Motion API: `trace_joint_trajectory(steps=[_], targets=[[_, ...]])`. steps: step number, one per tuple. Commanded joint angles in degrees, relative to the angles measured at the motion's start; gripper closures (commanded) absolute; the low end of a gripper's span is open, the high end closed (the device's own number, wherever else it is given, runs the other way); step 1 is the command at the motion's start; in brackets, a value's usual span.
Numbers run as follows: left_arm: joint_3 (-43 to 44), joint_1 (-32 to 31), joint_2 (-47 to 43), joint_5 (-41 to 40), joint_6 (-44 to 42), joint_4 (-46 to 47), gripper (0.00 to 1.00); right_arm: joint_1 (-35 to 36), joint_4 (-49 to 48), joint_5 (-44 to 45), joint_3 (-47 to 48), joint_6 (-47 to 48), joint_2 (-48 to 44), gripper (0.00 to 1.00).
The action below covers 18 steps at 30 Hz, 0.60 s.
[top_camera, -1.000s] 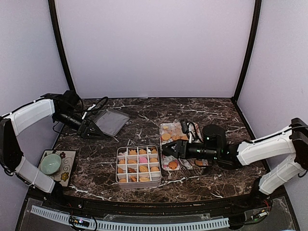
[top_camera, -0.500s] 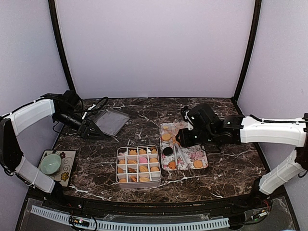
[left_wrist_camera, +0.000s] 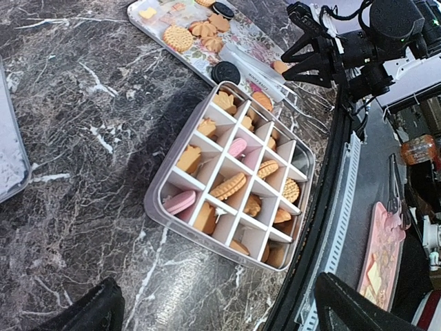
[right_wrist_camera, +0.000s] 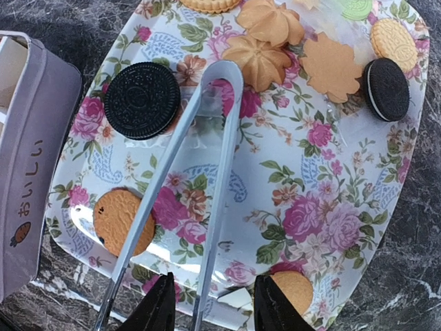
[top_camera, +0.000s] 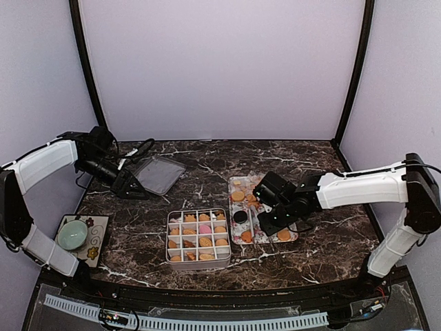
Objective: Pack the cookies
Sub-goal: Pick up the clamp from the plate.
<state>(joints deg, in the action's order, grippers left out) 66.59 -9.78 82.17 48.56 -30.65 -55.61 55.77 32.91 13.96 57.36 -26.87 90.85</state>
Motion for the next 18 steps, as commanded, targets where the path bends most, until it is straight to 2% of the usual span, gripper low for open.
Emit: trace_joint_trajectory(steps=[1,6,11,18], targets=[[2.0,0.3,-1.0,-3.8,0.8,0.1,0.01,-0.4,-1.4,-1.5,0.4,2.0,3.5,0.6],[2.6,0.5,-2.2,-7.2,1.7,1.2,0.01,-0.7,-1.8,-0.9,0.7,3.0,6.6,0.65],[3.5,1.1,-3.0,-12.6,3.3,3.3,0.01,-0.8,-2.5,-0.2,0.6,3.1,6.2,0.78],[4.0,2.0,-3.9,-11.4,4.2,4.5,0.01,-0.8,-3.1,0.5,0.2,2.9,4.3,0.99]])
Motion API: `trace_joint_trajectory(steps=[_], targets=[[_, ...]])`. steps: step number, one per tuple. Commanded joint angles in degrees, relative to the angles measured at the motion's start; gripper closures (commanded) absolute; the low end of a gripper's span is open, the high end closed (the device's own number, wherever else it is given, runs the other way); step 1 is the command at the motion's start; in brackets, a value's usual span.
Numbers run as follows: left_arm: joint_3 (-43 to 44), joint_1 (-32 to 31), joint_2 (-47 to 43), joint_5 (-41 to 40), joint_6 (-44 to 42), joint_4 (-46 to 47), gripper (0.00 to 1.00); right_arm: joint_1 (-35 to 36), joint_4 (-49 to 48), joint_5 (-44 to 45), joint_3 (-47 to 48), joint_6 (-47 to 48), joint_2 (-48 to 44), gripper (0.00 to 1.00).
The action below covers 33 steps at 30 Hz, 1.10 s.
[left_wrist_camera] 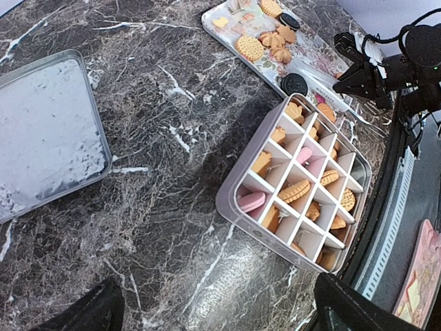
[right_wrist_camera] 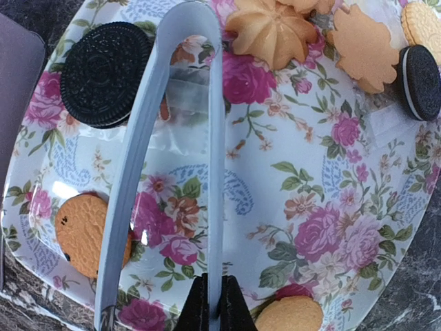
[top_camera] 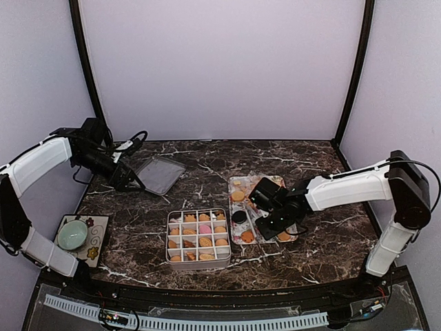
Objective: Pack the cookies
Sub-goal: Pick up the clamp from the plate, then pass from the right arm to the left
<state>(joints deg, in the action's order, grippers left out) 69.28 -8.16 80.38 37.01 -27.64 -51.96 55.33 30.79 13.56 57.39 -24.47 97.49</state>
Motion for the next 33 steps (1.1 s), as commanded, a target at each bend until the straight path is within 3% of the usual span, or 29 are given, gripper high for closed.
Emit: trace_joint_trajectory(steps=[1,10,16,21,26,33], targets=[[1.3,0.4,-2.2,0.9,1.2,0.7,0.01,-0.4,-0.7,1.2,0.4,0.4,-2.9,1.0],[-0.4,0.2,-2.6,11.7,3.7,4.1,0.01,-0.1,-1.2,4.4,5.5,-1.5,-16.1,1.0],[0.7,-1.6,-0.9,22.0,5.9,5.3,0.01,5.3,-18.8,9.1,8.3,-2.1,-19.4,1.0],[-0.1,-4.7,-1.3,31.1,11.7,12.3,0.02,9.7,-43.9,10.9,11.7,0.7,-12.9,1.0],[-0.4,-7.8,-1.9,36.9,14.2,15.5,0.03,11.3,-54.2,10.7,18.4,1.6,-3.0,1.0],[-1.6,-8.8,-3.0,42.9,14.6,16.8,0.1,11.9,-63.1,10.7,22.2,0.0,3.8,1.0]])
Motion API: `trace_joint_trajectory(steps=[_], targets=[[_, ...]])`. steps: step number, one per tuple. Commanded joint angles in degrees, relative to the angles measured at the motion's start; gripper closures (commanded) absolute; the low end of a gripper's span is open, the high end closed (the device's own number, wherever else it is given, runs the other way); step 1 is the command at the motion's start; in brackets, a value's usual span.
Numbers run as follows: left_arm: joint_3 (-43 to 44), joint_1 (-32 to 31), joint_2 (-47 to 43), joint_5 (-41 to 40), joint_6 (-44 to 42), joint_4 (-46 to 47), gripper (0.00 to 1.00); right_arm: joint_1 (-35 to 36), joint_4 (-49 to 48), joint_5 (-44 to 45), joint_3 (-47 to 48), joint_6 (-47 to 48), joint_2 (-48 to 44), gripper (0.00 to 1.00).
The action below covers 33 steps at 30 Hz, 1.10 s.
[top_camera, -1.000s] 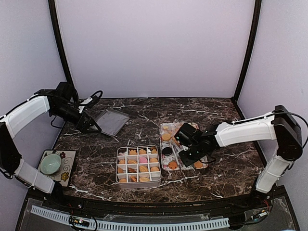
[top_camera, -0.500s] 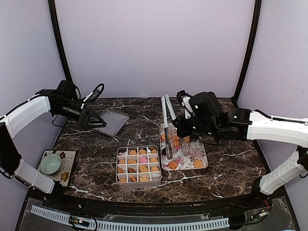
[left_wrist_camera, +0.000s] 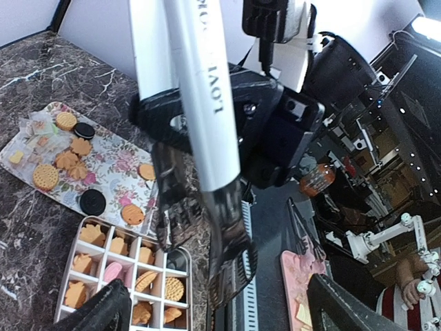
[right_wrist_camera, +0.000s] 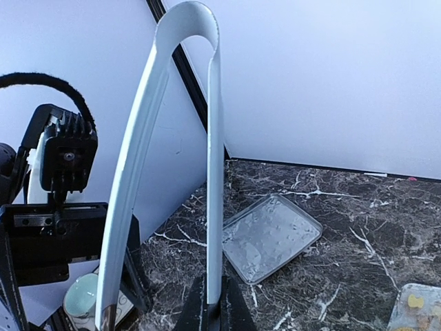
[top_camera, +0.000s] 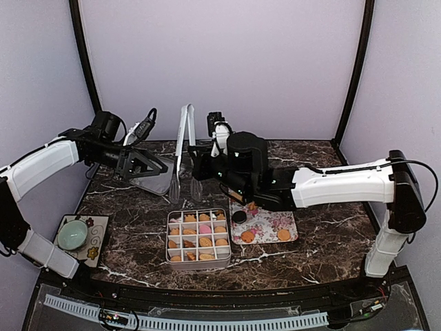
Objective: Pack the cookies
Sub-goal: Pass from the right arm to the left
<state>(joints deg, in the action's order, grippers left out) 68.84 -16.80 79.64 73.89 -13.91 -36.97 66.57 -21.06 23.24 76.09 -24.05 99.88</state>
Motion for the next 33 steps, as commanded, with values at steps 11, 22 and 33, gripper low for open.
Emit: trace_joint_trajectory(steps=[11,22,33], targets=[[-2.9,-0.3,-3.1,10.1,1.9,3.0,0.29,0.7,-20.1,-2.5,5.9,-0.8,6.1,1.0],[-2.8,-0.3,-3.3,13.6,1.3,1.9,0.73,0.6,-24.1,-7.5,6.5,-2.4,7.1,1.0],[1.3,-0.3,-1.6,10.8,-6.5,-6.4,1.0,-8.6,-18.2,-34.5,1.1,-12.1,2.9,0.28]])
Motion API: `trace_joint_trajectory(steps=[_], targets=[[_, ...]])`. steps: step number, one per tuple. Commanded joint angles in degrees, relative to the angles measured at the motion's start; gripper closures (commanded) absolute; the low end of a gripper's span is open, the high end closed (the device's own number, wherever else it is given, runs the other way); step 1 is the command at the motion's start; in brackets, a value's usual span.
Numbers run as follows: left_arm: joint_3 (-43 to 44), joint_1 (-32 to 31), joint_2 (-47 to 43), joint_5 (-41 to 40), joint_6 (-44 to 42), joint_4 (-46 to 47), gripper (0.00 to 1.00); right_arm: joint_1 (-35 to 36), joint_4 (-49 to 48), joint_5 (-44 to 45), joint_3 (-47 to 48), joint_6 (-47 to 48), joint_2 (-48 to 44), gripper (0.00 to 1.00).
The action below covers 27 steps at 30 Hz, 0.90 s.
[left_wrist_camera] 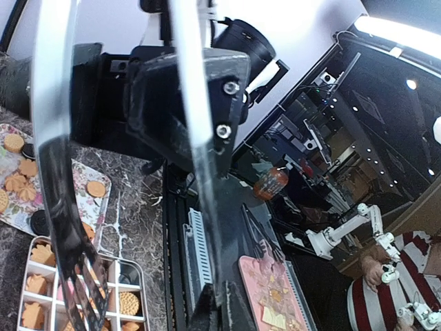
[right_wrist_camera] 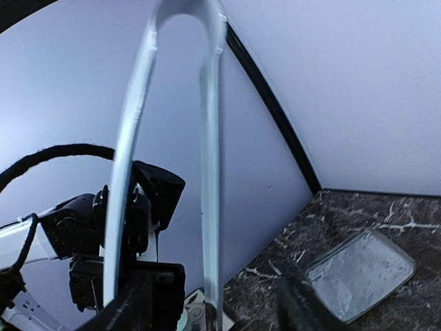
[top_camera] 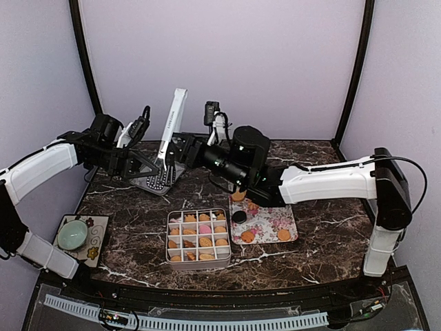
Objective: Pack the cookies
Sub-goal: Pass from the right arm to the left, then pass from the left arm to the right
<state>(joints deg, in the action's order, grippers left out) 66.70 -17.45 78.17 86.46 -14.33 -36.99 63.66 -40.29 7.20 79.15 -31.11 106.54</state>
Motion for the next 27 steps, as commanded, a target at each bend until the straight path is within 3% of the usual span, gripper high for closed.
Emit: trace_joint_trajectory(steps=[1,3,8,16,27], targets=[[3.9,0.4,0.2,-2.5,-8.0,-8.2,1.0,-7.0,2.6,-22.9,-2.6,-5.3,-4.6,0.22],[4.8,0.3,1.1,-4.3,-12.3,-11.9,1.0,-8.9,6.2,-30.7,-4.2,-4.2,-6.6,0.14],[6.2,-0.2,3.3,-8.7,-20.5,-19.3,1.0,-11.8,14.3,-43.4,-2.7,-1.7,-8.4,0.1],[6.6,-1.4,3.5,-13.5,-25.2,-22.7,1.0,-12.1,28.2,-47.3,8.9,3.1,-2.6,0.12],[6.5,-2.0,3.1,-16.9,-28.8,-25.6,1.0,-13.7,32.7,-47.7,12.4,4.3,-0.3,0.17]])
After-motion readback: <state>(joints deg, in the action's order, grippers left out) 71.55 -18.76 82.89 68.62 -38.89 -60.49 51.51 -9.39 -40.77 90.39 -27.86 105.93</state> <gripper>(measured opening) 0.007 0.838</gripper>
